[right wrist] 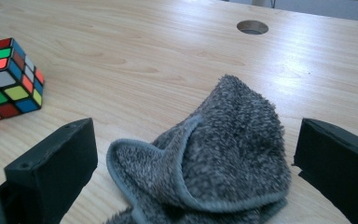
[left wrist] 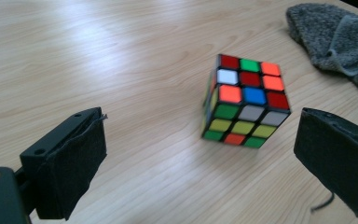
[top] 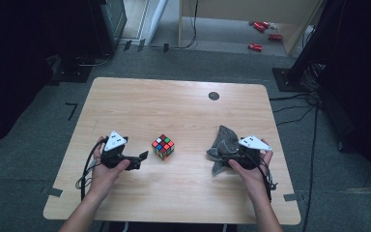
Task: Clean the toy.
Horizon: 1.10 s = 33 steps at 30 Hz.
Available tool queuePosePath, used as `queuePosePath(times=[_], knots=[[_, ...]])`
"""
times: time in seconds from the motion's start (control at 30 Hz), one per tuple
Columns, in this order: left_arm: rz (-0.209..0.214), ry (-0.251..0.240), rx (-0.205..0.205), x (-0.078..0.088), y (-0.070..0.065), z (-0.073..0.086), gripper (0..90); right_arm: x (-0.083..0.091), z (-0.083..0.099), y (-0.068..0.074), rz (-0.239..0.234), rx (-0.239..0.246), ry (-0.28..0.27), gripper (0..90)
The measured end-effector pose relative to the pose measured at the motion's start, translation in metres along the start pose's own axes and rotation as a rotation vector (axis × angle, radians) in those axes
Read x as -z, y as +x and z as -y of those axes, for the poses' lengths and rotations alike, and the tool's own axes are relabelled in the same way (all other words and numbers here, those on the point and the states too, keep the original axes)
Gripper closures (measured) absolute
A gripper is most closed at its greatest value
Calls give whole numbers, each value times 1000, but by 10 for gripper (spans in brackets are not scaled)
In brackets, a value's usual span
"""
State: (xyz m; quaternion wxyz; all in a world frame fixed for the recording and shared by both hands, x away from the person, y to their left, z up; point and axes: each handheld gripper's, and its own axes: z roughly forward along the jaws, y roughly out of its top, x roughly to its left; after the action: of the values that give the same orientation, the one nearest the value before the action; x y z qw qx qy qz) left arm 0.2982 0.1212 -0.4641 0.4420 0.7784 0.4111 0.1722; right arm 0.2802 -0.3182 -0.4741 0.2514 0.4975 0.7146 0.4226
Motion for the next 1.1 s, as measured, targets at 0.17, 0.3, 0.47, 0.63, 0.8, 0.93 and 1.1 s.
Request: queuePosePath(times=[0.17, 0.3, 0.47, 0.63, 0.8, 0.93, 1.1], knots=[[-19, -10, 14, 19, 13, 13, 31, 20, 2, -14, 20, 7, 8, 0], [-37, 1, 28, 29, 22, 26, 31, 33, 7, -22, 27, -1, 11, 0], [-60, 10, 46, 41, 31, 43, 31, 49, 16, -31, 37, -7, 19, 0], [-94, -23, 72, 62, 44, 58, 31, 60, 26, -38, 55, -13, 27, 0], [-126, -17, 89, 80, 55, 76, 31, 67, 38, -46, 68, -38, 35, 0], [-147, 4, 107, 86, 62, 90, 31, 71, 49, -52, 83, -51, 50, 0], [-176, 44, 134, 88, 72, 106, 31, 75, 63, -60, 110, -65, 77, 0]])
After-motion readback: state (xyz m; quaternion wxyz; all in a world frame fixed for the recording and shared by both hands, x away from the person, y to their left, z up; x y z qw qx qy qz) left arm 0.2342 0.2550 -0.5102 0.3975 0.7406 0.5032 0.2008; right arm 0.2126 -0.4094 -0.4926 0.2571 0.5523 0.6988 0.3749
